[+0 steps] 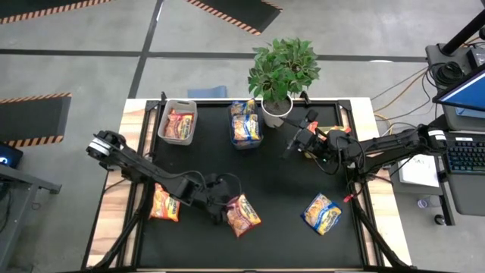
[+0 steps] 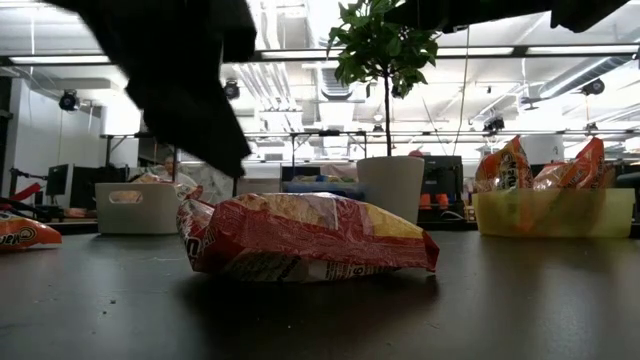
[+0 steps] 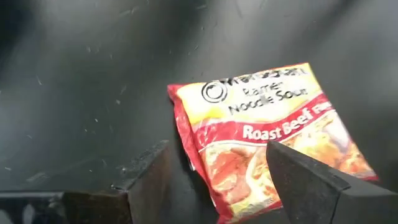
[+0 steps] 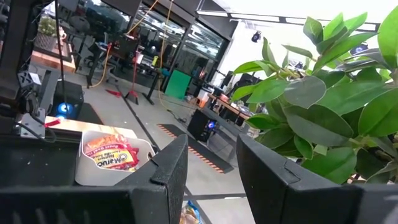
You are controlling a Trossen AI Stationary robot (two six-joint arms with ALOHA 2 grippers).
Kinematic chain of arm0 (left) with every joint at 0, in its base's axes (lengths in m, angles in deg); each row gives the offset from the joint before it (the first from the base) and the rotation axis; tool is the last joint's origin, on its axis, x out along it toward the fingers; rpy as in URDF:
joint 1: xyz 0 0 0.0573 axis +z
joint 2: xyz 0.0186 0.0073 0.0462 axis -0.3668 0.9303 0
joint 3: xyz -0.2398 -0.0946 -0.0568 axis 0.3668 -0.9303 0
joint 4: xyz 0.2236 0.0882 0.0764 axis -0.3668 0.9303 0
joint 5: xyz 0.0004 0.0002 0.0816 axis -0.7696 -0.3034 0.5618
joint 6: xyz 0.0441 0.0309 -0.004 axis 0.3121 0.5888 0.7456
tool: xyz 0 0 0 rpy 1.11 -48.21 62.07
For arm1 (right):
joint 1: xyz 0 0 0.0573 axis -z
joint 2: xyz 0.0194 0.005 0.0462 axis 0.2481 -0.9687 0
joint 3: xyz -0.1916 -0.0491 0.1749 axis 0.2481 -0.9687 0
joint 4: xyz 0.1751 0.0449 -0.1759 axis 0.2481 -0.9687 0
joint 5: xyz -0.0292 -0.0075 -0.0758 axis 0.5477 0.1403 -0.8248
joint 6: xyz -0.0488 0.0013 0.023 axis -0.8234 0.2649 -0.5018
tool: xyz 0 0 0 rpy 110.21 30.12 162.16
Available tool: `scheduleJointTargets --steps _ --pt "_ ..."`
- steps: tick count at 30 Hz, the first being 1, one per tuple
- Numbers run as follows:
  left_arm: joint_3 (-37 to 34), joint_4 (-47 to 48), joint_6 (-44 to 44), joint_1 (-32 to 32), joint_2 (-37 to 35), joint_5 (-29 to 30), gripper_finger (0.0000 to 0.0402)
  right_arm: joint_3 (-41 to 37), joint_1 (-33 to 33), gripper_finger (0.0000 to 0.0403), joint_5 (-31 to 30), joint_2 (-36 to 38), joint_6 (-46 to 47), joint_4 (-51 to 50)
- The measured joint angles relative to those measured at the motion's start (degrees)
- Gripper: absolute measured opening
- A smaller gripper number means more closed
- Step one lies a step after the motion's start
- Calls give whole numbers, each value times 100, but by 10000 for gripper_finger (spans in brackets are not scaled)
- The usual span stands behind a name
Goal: Sort Maruchan noodles
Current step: Put the red noodle pack into the white bin
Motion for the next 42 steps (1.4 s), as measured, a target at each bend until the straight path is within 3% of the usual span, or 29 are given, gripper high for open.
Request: scheduleJointTargets --steps 8,14,16,24,36,42 --pt "-1214 -2112 -286 -22 4 0 233 0 0 127 3 0 407 -282" --pt "-1544 -2367 -603 -23 7 -3 220 -20 0 127 211 -46 1440 -1444" --pt "-1551 -2467 -600 -31 7 -2 217 -83 0 127 514 -59 1698 -1639" --pt "-1552 -2679 -551 -61 24 -2 215 -149 -4 127 2755 -68 2268 -2027" --pt "-1418 -3500 -489 -70 869 -444 212 -152 -2 127 2813 -68 2624 -2253" --pt "-1381 -3503 -255 -70 874 -547 160 -164 0 127 2813 -68 2570 -2233"
